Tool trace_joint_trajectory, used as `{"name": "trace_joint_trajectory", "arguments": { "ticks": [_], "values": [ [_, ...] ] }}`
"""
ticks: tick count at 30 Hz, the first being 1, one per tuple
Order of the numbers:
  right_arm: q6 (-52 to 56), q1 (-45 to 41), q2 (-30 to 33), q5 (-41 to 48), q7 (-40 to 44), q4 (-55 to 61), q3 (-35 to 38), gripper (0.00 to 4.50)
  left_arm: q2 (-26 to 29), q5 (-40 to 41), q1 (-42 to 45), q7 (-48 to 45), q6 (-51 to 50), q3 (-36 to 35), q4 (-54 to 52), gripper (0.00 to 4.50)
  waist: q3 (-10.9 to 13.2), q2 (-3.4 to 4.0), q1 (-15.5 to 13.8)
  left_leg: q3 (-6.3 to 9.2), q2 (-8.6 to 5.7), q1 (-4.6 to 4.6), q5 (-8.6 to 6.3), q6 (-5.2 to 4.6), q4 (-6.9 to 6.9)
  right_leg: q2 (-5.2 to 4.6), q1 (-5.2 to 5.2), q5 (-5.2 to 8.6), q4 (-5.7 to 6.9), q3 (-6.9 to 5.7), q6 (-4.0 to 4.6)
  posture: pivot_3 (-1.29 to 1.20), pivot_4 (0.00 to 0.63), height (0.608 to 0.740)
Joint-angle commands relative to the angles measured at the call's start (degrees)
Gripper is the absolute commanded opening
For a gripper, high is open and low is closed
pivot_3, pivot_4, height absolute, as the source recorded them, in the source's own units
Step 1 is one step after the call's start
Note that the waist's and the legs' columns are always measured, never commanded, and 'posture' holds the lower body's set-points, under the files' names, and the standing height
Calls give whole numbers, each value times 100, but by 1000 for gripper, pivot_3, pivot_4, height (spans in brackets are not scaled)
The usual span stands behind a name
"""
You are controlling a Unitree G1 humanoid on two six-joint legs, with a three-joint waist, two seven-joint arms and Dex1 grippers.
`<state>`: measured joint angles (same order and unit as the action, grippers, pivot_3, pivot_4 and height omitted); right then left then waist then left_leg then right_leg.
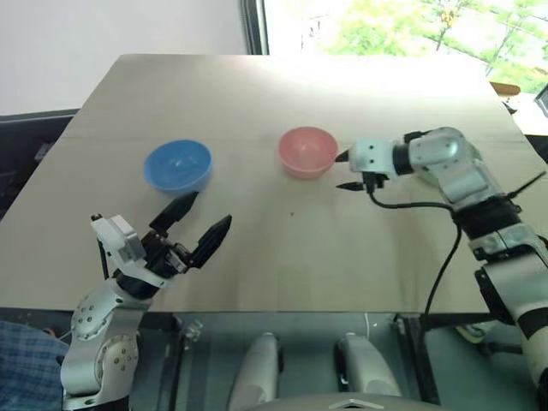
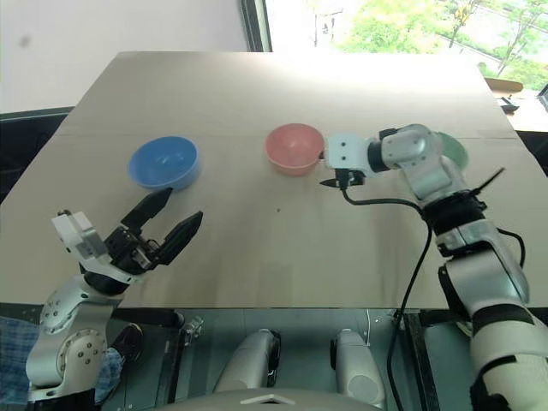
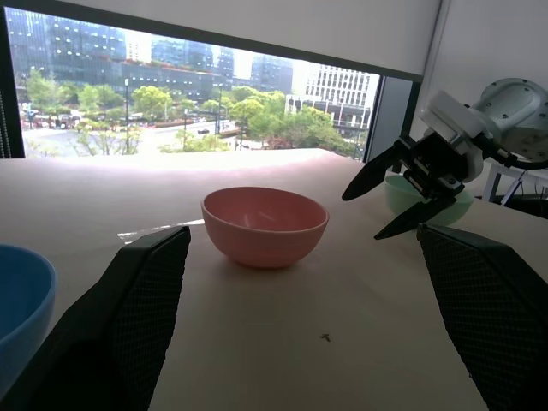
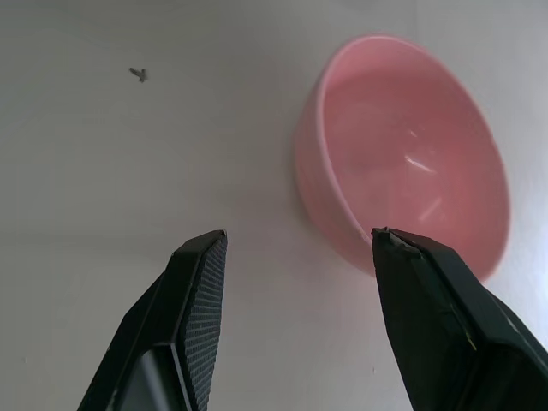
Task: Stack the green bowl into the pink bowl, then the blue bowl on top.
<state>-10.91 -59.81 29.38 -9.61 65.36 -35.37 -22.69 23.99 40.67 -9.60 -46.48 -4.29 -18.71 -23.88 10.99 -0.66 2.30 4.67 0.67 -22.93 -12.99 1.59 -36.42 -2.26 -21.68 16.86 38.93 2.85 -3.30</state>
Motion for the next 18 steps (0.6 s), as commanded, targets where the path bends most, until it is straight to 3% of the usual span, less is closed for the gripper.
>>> {"name": "trace_joint_trajectory", "arguments": {
  "ticks": [1, 17, 18],
  "values": [
    [-320, -425, -208, -257, -147, -456, -71, 2832, -61, -52, -169, -5, 168, 89, -374, 4500, 0, 0, 7, 1, 0, 0, 0, 0, 0, 0, 0, 0, 0, 0, 0, 0, 150, 740],
    [-787, -1432, -1431, -1093, -941, -2238, -373, 2832, -226, -172, -717, 173, 411, 180, -728, 4500, 2, 4, 17, -2, 1, 4, 0, 0, 5, 2, -4, 0, 4, 2, 2, 0, 150, 740],
    [-818, -1462, -1483, -1105, -1000, -2292, -360, 2608, -228, -170, -733, 189, 423, 170, -733, 4500, 2, 4, 20, -2, 1, 4, 0, 0, 6, 2, -4, 0, 5, 3, 2, 0, 150, 740]
  ]
}}
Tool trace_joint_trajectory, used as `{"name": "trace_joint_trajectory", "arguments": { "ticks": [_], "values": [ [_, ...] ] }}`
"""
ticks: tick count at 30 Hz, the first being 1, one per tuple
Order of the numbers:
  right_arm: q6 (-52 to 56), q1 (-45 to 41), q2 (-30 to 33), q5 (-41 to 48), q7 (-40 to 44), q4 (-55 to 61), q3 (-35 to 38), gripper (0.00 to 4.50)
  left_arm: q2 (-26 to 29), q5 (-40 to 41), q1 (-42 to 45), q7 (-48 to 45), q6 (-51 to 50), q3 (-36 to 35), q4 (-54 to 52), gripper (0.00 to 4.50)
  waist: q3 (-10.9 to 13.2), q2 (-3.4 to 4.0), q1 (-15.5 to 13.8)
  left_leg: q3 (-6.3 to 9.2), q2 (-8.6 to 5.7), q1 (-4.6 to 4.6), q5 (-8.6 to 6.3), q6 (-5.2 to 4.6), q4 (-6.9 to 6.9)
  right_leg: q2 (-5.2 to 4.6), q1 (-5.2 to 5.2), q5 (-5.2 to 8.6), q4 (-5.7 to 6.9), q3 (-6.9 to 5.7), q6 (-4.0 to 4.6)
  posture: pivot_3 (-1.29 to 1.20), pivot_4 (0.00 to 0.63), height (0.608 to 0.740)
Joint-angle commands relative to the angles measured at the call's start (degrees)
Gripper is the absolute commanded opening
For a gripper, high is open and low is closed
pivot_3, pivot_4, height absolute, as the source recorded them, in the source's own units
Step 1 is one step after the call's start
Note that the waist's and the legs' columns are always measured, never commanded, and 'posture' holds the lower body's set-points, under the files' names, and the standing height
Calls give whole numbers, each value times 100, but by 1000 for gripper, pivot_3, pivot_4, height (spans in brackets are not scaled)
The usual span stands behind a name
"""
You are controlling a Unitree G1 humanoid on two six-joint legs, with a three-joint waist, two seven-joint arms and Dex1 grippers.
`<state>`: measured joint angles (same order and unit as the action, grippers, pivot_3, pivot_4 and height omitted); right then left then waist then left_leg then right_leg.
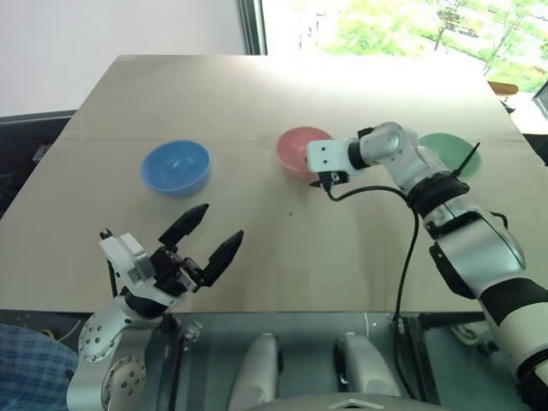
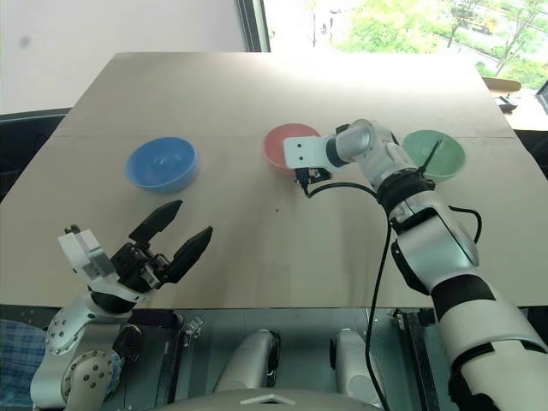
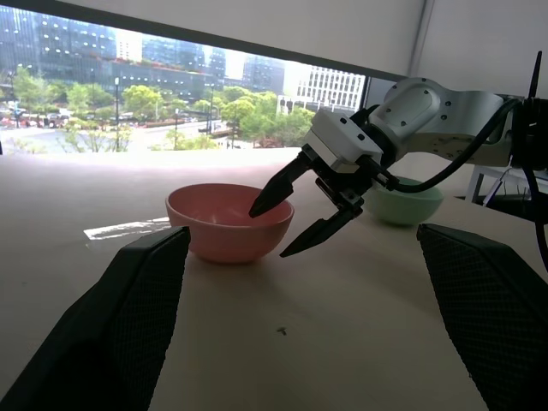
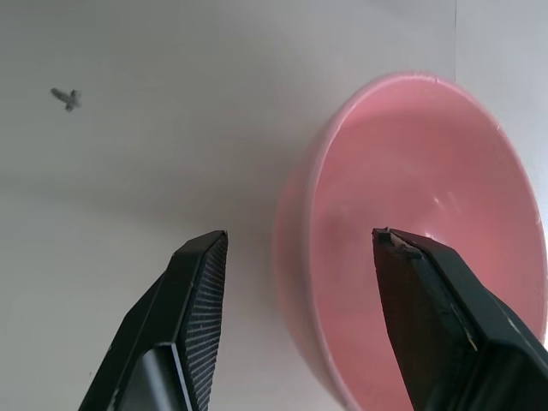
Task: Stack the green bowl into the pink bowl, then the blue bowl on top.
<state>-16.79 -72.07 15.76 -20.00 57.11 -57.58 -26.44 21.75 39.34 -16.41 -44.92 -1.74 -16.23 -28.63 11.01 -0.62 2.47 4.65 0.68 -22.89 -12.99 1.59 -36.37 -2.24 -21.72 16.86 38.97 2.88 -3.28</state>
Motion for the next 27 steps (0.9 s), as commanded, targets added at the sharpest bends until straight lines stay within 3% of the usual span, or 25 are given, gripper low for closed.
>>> {"name": "trace_joint_trajectory", "arguments": {
  "ticks": [1, 7, 8, 16, 19, 24, 27],
  "values": [
    [-251, -259, -152, -74, -207, -111, 29, 2441, 0, -32, -66, 44, 176, -83, -263, 4500, 0, 0, 3, 0, 0, 0, 0, 0, 0, 0, 0, 0, 0, 0, 0, 0, 150, 740],
    [-386, -311, -231, -123, -222, -278, 61, 196, 23, -9, -173, 93, 237, -127, -294, 4500, 0, 0, -1, 1, 0, 0, 0, 0, 1, 0, -1, 0, -1, -1, 0, 0, 150, 740],
    [-395, -309, -237, -130, -219, -290, 66, 85, 28, -8, -184, 97, 244, -131, -296, 4500, 2, 3, 0, 0, 0, 0, 0, 0, 2, 0, -1, 0, 0, 0, 0, 0, 150, 740],
    [-480, -257, -198, -113, -138, -261, 114, 85, 64, 14, -201, 96, 252, -96, -292, 4500, 2, 3, 1, 0, 0, 0, 0, 0, 4, 0, -2, 0, 0, 0, 1, 0, 150, 740],
    [-464, -96, -66, 203, 455, 203, 233, 85, 78, -3, -175, 92, 243, -57, -286, 4500, 3, 4, 1, 0, 0, 0, 0, 0, 4, 0, -2, 0, 0, 0, 1, 0, 150, 740],
    [762, 943, 471, 1347, 2300, 2783, 337, 85, 117, 11, -136, 56, 240, -53, -221, 4500, 2, 3, -25, 6, 1, -3, -1, -1, 5, -2, 1, 0, -6, -6, 0, 0, 150, 740],
    [1954, 1622, 943, 1813, 2886, 4624, 307, 85, 162, 33, -20, 25, 215, -45, -127, 4500, 4, 6, -41, 19, 0, -11, -1, -1, 4, -7, 0, 0, -6, -19, 0, 0, 150, 740]
  ]
}}
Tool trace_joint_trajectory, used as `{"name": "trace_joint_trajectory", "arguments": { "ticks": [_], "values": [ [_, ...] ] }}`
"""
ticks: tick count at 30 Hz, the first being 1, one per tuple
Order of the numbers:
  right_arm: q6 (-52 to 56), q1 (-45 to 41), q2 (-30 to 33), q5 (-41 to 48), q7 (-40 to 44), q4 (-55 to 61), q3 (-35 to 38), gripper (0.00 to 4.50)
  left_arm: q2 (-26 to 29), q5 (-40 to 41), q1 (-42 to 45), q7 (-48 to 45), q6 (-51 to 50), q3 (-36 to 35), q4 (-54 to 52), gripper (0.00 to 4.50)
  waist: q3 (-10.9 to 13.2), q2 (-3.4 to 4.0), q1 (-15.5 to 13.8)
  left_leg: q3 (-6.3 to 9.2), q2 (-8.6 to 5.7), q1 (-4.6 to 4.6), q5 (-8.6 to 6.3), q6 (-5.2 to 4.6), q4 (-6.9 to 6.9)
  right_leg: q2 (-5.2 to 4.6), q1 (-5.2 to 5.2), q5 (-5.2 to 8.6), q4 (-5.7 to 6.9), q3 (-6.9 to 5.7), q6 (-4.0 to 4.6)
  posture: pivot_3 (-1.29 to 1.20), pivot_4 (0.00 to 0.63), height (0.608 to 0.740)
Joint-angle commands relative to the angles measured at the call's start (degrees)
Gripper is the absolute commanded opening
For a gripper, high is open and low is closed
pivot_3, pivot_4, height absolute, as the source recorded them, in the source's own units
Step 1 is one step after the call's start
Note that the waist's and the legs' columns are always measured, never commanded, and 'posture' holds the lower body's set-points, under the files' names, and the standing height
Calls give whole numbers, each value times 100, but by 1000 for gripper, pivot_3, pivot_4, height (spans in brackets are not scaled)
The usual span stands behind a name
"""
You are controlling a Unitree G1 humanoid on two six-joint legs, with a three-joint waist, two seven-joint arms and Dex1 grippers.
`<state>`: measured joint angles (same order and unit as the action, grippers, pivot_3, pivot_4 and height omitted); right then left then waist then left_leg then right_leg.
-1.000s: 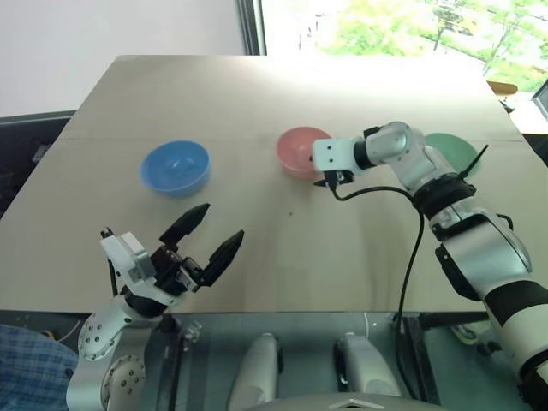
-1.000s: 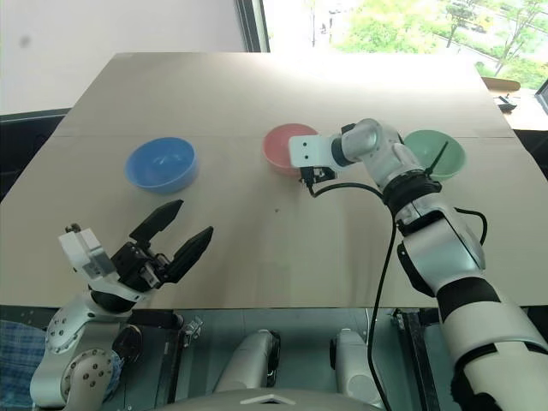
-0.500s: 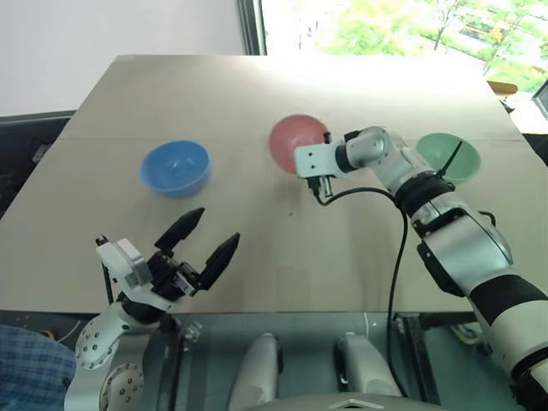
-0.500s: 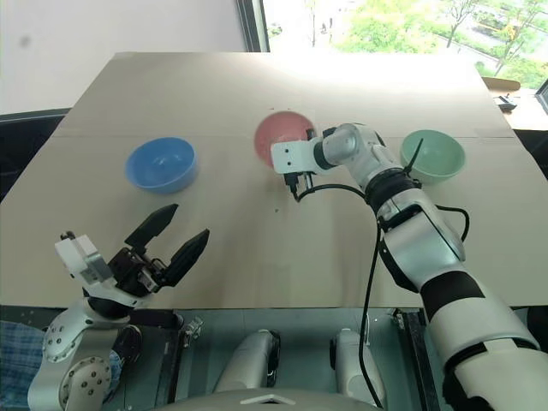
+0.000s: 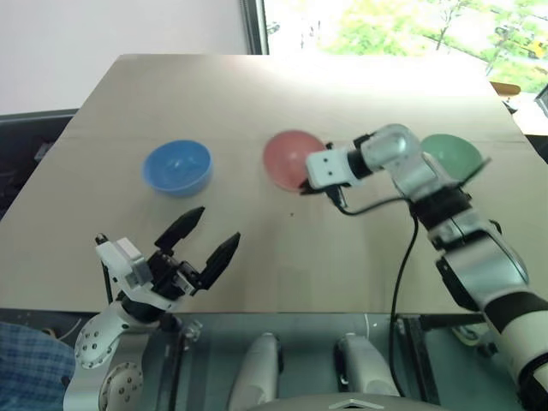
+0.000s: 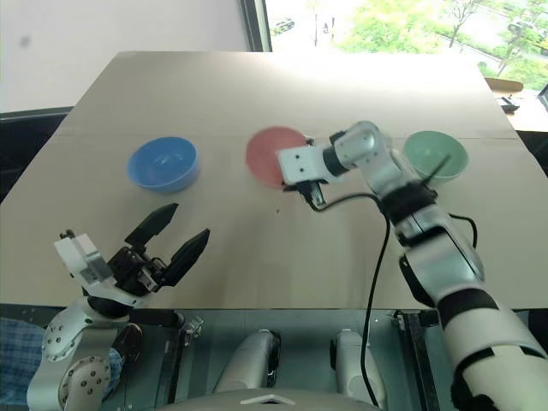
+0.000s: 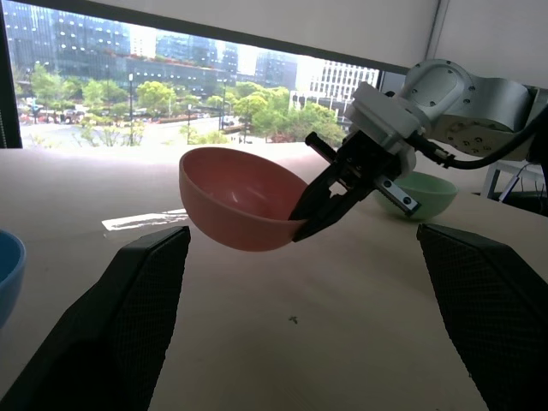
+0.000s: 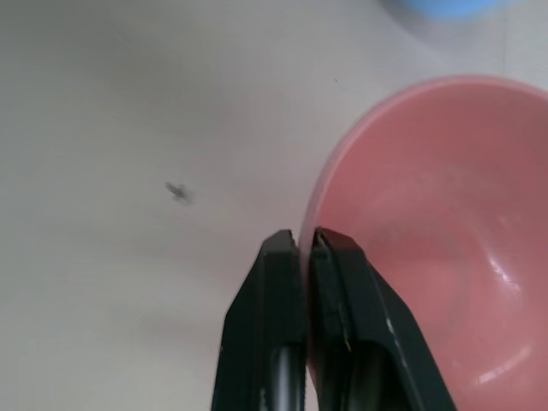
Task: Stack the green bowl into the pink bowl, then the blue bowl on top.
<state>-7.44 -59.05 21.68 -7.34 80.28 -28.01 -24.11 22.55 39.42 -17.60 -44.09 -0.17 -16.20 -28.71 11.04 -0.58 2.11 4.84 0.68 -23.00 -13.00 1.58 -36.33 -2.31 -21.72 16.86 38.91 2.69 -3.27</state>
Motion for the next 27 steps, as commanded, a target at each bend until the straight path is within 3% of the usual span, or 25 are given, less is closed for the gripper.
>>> {"name": "trace_joint_trajectory", "arguments": {
  "ticks": [1, 5, 9, 13, 19, 22, 27],
  "values": [
    [1313, 469, 463, 594, 610, 2090, 64, 85, 98, 32, 151, -76, 44, -31, -76, 4500, 2, 3, -6, 2, -1, -2, 0, 0, 0, -1, 0, 0, 1, -3, 0, 0, 150, 740],
    [2002, 709, 657, 603, 605, 2898, -75, 85, 152, 40, 304, -139, -14, 15, 48, 4500, 2, 4, 41, 1, -1, 10, 0, 0, -1, 3, 4, 0, 6, -3, 0, 0, 150, 740],
    [2063, 672, 702, 465, 463, 2898, -200, 85, 196, 63, 380, -202, -79, 33, 85, 4500, 2, 4, 28, 3, 6, 14, 1, 1, -2, 13, 5, 0, 7, -3, 1, 0, 150, 740],
    [2066, 635, 696, 371, 259, 2774, -242, 1243, 246, 98, 435, -227, -135, 14, 100, 4500, 2, 3, 14, 2, 2, 8, 1, 1, -4, 9, 5, -1, 3, -2, 1, 0, 150, 740],
    [2095, 681, 806, 447, 216, 2850, -161, 3753, 257, 103, 472, -260, -204, 42, 94, 4500, 2, 3, 15, 3, 0, 6, 1, 1, -3, 5, 4, -1, 1, -4, 1, 0, 150, 740],
    [2430, 757, 1053, 651, 328, 3113, 10, 4429, 268, 115, 516, -284, -229, 52, 104, 4500, 2, 3, 7, 3, 0, 6, 1, 1, -3, 5, 5, -1, 1, -4, 1, 0, 150, 740],
    [2873, 736, 1484, 921, 75, 3021, 567, 4429, 310, 162, 634, -382, -255, 78, 172, 4500, 2, 2, -2, 5, -1, 4, 1, 1, -3, 4, 5, -1, 1, -7, 1, 0, 150, 740]
  ]
}}
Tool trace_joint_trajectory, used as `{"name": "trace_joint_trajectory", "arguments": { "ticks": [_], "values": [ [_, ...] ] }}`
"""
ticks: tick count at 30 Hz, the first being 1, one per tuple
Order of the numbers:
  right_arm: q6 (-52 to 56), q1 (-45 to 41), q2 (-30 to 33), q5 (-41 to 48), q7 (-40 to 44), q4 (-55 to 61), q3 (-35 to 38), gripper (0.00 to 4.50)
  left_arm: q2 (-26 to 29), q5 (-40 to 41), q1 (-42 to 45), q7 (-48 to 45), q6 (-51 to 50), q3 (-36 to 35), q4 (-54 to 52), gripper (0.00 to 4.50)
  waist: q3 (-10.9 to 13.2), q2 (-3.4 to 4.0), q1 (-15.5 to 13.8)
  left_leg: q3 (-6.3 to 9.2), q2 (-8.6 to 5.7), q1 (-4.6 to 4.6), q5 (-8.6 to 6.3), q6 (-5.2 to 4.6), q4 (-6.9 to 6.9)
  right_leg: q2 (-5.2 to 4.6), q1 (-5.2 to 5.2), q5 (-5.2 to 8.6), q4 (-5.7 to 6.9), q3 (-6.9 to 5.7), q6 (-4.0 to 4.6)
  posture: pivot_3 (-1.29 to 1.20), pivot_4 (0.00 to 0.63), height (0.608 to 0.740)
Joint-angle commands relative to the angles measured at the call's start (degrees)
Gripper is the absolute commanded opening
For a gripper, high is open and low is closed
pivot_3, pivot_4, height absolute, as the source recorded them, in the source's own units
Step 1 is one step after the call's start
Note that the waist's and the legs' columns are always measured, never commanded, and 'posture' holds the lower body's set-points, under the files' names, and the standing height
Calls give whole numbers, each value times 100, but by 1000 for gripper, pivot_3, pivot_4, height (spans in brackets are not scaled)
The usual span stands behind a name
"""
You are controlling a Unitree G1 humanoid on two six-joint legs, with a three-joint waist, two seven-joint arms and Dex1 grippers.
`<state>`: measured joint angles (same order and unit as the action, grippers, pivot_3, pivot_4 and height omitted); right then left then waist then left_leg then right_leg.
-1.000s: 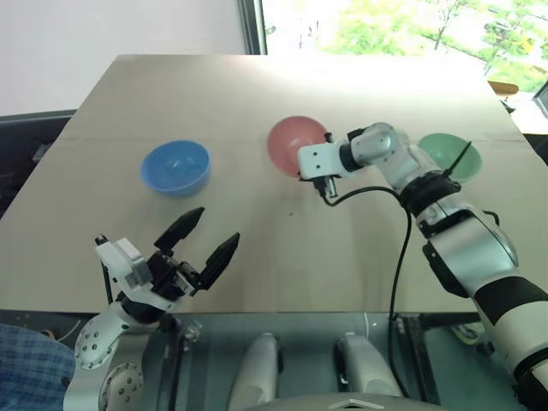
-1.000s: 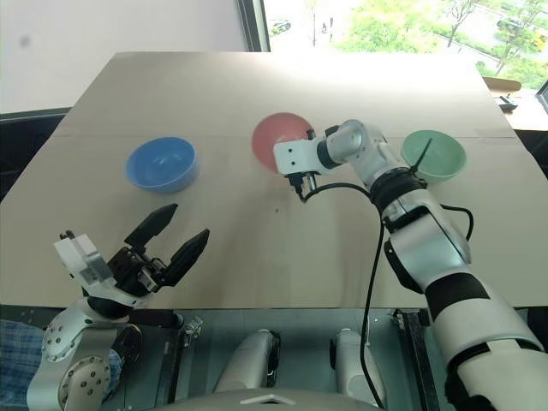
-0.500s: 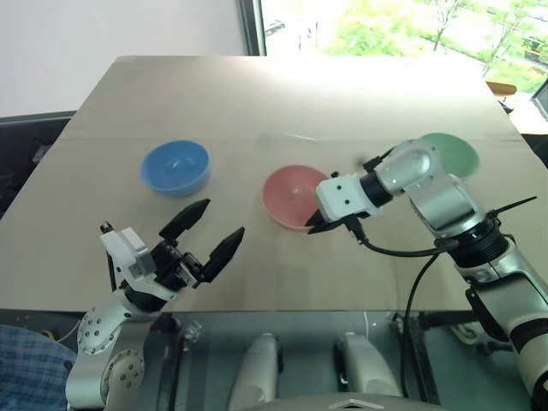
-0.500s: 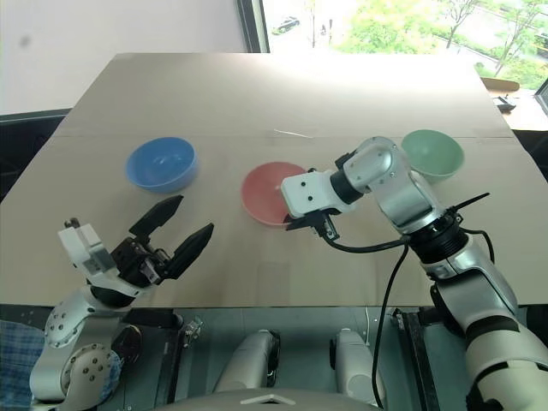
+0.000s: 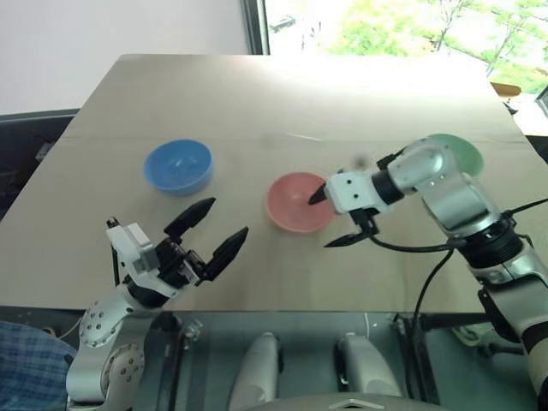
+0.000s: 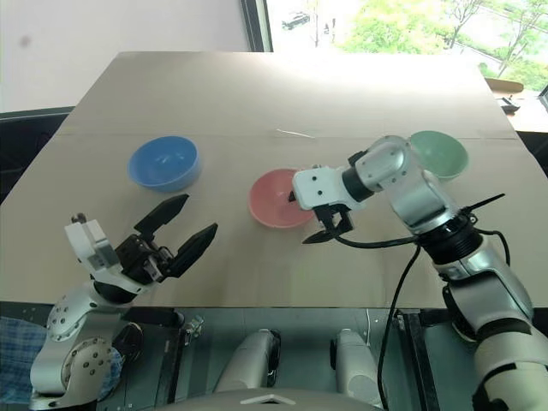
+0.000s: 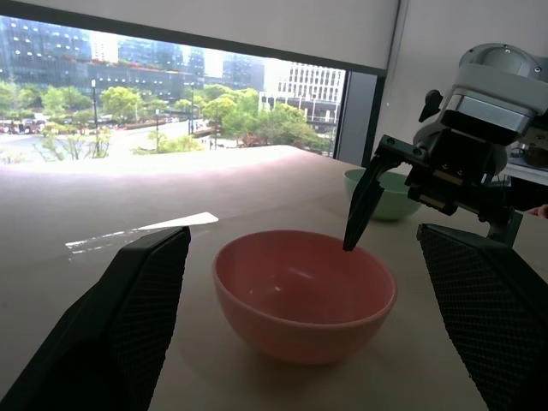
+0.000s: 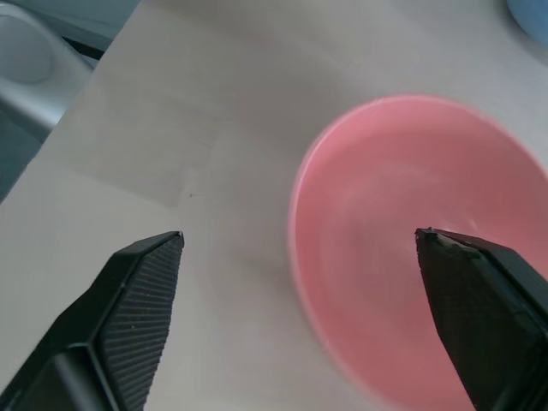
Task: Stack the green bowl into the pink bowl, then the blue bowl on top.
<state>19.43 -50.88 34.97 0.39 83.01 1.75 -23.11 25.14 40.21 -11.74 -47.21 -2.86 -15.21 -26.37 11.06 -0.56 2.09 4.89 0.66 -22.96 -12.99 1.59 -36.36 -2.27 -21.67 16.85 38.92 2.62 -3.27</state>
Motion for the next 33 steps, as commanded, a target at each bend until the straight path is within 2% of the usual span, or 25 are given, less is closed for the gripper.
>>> {"name": "trace_joint_trajectory", "arguments": {
  "ticks": [1, 7, 17, 24, 29, 30, 32, 33],
  "values": [
    [263, -112, 212, 131, -328, -64, 559, 4429, 55, 76, 89, -76, 6, -11, -42, 4500, 0, -1, 1, 0, 0, 0, 0, 0, 0, 0, 0, 0, 0, 0, 0, 0, 150, 740],
    [136, -194, 673, -257, -1186, -1050, 974, 4429, 14, 134, 604, 15, -201, 286, -163, 4500, 0, -1, -7, -2, -3, 0, 0, 0, -1, -1, 0, 0, 0, 1, 0, 0, 150, 740],
    [-175, 146, 1518, -536, -1865, -2175, 1374, 4429, 146, -99, 1200, -263, -323, 765, 32, 4500, 1, -1, 11, -10, -3, -6, 0, -1, 1, -1, -3, 0, -7, 7, 0, 0, 150, 740],
    [247, 152, 1444, -731, -2460, -3012, 1379, 4429, 50, -144, 1469, -313, -366, 949, 175, 4500, 1, 0, 25, -15, -3, 1, 0, -1, -1, 0, -1, 0, -1, 14, 0, 0, 150, 740],
    [-364, 41, 1340, -1012, -2719, -3834, 1169, 4429, 54, -156, 1543, -350, -381, 945, 250, 4500, 2, 1, 25, -18, -3, -2, 0, -1, 0, -1, -2, 0, -4, 17, 0, 0, 150, 740],
    [-451, 29, 1310, -1029, -2686, -3904, 1144, 3855, 48, -145, 1547, -322, -396, 923, 254, 4500, 2, 1, 28, -20, -3, -2, 0, -1, 0, -1, -2, 0, -4, 18, 0, 0, 150, 740],
    [-534, 8, 1245, -1027, -2642, -3990, 1138, 3265, 61, -163, 1535, -305, -391, 902, 245, 4500, 2, 2, 38, -24, -3, -1, 0, -1, 0, -1, -4, 0, -2, 24, 0, 0, 150, 740],
    [-574, -6, 1219, -1037, -2647, -4030, 1139, 2739, 70, -158, 1528, -303, -394, 890, 234, 4500, 2, 2, 39, -24, -2, 0, 0, -1, 0, 0, -4, 0, -2, 24, 0, 0, 150, 740]
  ]
}}
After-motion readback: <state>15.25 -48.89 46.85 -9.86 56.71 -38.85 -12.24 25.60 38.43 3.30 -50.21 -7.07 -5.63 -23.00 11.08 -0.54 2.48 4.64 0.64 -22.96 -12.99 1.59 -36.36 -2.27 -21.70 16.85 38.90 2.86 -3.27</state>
